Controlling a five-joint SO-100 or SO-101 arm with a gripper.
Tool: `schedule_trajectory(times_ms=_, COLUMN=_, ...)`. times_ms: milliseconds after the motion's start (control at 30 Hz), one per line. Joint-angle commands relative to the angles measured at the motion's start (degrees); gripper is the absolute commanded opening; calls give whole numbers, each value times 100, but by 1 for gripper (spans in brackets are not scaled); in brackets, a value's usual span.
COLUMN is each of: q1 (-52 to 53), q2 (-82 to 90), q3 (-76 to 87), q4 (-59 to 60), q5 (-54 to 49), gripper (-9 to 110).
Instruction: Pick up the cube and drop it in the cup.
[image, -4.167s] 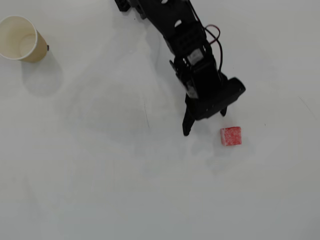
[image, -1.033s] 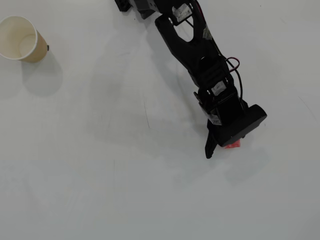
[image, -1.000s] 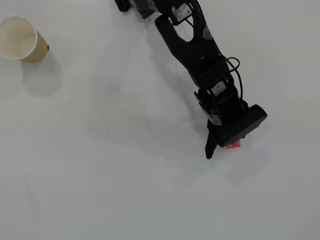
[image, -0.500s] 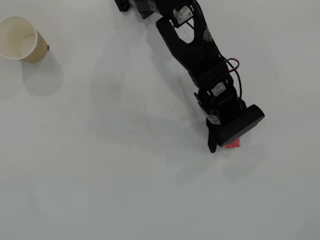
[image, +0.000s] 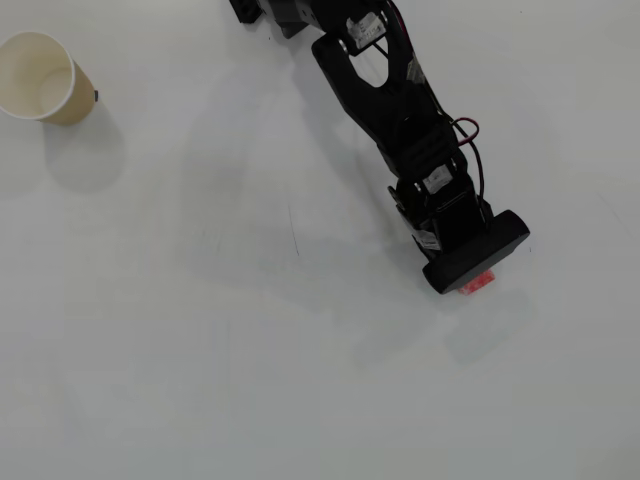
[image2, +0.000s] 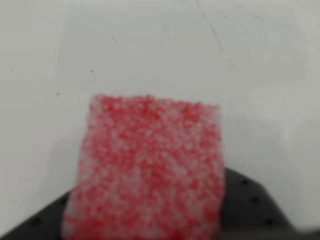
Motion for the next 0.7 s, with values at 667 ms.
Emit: schedule_trajectory(times_ms=667, q1=132, q2=1134, q3=-387, q4=-132, q5=-70, gripper=0)
